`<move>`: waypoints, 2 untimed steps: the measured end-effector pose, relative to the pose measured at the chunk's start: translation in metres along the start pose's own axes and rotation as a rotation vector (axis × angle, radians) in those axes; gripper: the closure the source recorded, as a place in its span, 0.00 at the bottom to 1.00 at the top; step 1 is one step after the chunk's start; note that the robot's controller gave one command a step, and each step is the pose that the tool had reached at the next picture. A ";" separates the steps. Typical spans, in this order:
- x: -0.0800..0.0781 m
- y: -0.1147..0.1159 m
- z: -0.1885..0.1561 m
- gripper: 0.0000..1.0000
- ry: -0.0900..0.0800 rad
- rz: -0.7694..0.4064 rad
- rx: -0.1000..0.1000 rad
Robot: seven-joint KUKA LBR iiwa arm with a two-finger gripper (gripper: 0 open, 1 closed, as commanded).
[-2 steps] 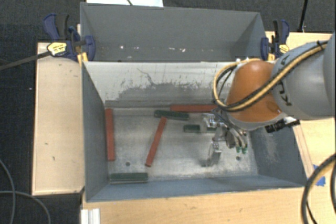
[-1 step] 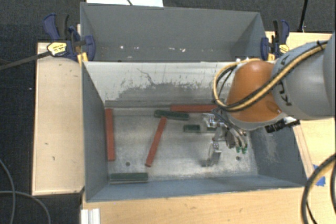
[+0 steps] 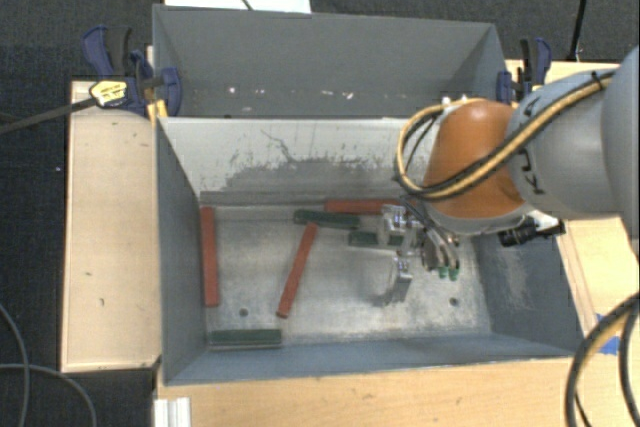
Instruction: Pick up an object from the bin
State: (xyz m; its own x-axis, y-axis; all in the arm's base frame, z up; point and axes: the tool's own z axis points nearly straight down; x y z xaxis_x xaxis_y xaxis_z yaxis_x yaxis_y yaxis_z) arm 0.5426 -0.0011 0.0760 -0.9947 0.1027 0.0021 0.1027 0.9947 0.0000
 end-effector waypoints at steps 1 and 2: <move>-0.022 0.023 0.003 0.00 -0.006 0.021 -0.001; -0.047 0.039 0.005 1.00 -0.007 -0.036 -0.001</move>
Offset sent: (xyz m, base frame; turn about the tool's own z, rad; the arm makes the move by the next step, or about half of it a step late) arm 0.0492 0.0340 -0.0060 -0.0385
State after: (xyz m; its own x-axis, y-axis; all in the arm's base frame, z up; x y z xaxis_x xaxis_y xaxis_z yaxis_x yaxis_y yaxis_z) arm 0.5931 0.0328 0.0712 -0.9978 0.0665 -0.0048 0.0665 0.9978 0.0010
